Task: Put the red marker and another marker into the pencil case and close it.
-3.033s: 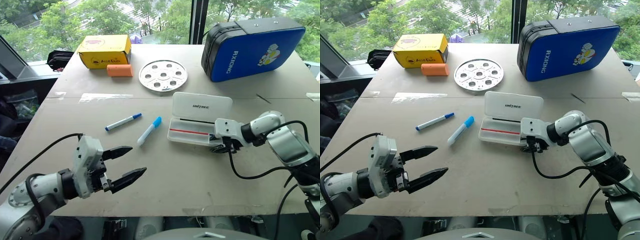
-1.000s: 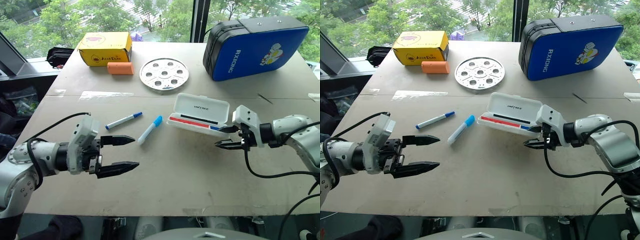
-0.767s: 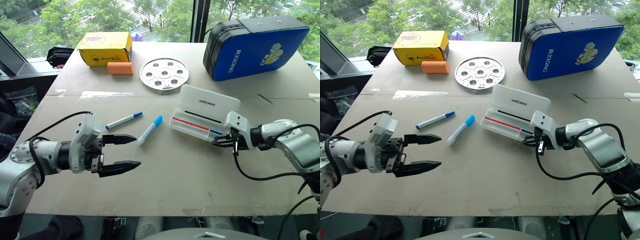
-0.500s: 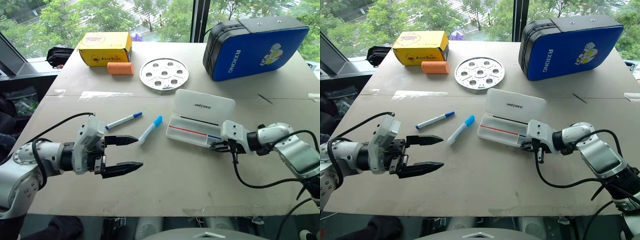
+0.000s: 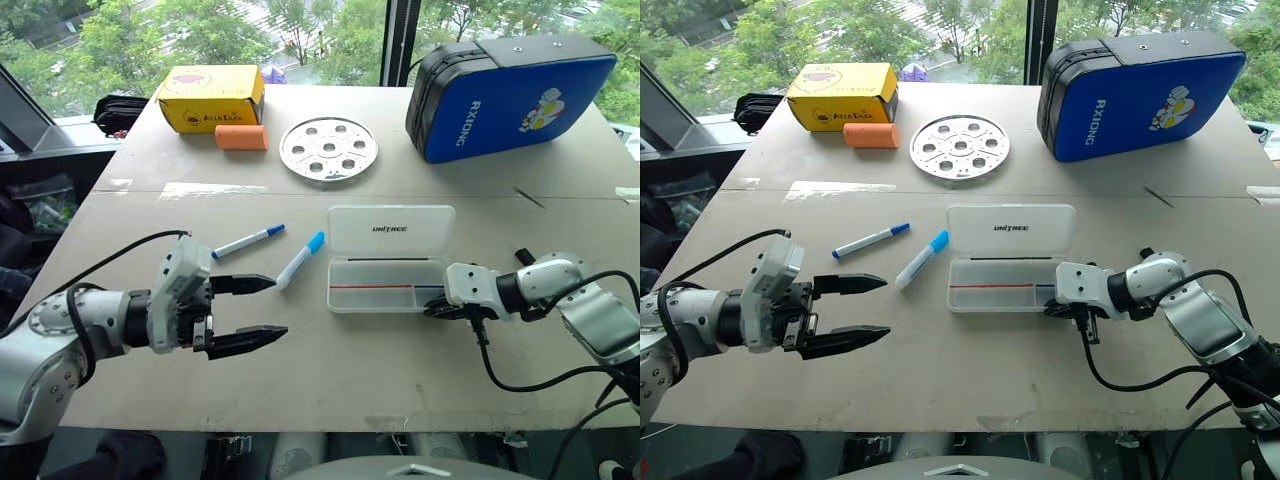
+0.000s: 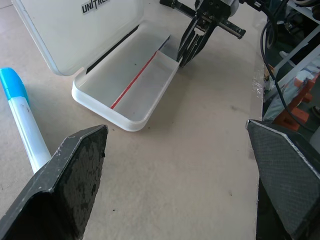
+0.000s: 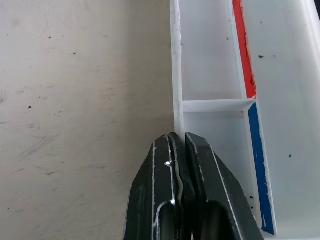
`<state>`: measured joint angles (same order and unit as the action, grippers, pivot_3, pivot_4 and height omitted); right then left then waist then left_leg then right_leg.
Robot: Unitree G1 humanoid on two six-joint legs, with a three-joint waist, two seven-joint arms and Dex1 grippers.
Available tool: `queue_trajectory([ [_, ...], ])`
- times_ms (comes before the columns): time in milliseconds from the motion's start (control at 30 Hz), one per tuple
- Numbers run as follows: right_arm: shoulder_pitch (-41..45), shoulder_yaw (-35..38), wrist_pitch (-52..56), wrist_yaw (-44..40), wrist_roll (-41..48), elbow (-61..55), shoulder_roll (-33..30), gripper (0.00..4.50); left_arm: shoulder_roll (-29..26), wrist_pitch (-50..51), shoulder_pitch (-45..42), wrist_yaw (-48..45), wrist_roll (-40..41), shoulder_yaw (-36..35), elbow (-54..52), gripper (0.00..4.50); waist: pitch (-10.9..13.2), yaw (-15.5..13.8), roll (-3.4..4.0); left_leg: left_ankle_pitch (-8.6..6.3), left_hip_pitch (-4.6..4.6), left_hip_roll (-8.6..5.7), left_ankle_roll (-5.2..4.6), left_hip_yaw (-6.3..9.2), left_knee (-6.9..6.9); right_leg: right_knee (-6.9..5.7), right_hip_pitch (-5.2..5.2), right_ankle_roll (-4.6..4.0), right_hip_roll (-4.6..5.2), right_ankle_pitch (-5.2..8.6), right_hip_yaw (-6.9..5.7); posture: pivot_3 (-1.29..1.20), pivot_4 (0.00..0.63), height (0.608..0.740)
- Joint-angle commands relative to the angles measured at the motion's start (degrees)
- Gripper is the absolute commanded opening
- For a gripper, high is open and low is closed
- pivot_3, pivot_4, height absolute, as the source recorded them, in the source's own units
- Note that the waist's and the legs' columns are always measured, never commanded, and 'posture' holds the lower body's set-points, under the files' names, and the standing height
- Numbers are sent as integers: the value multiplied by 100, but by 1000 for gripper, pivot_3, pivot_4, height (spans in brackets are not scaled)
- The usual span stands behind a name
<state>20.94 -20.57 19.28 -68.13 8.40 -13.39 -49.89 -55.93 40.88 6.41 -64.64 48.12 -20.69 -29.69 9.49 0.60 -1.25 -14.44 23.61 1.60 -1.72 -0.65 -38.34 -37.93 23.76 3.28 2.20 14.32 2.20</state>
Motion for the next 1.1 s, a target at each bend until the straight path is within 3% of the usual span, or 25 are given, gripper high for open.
queue_trajectory([
  [33,-2,274,159,26,152,-108,53,43,23,-111,-15,7,36,-98,-132,4500,0,1,0,0,0,0,0,0,0,0,0,0,0,0,0,0,150,740],
  [500,-397,956,604,7,768,-958,-106,43,105,-179,-102,10,-37,63,-74,4500,2,-3,4,0,3,0,0,3,0,1,1,0,0,0,-2,0,150,740],
  [933,-190,354,-640,57,-146,314,337,43,134,-188,-122,57,-51,142,-133,4500,2,4,3,0,2,-6,0,1,0,0,1,0,0,0,-2,0,150,740],
  [1100,-208,404,-802,-29,-138,359,312,2269,143,-152,-74,146,3,115,-224,4500,2,0,4,0,2,-5,0,3,0,-2,1,0,0,0,-3,0,150,740],
])
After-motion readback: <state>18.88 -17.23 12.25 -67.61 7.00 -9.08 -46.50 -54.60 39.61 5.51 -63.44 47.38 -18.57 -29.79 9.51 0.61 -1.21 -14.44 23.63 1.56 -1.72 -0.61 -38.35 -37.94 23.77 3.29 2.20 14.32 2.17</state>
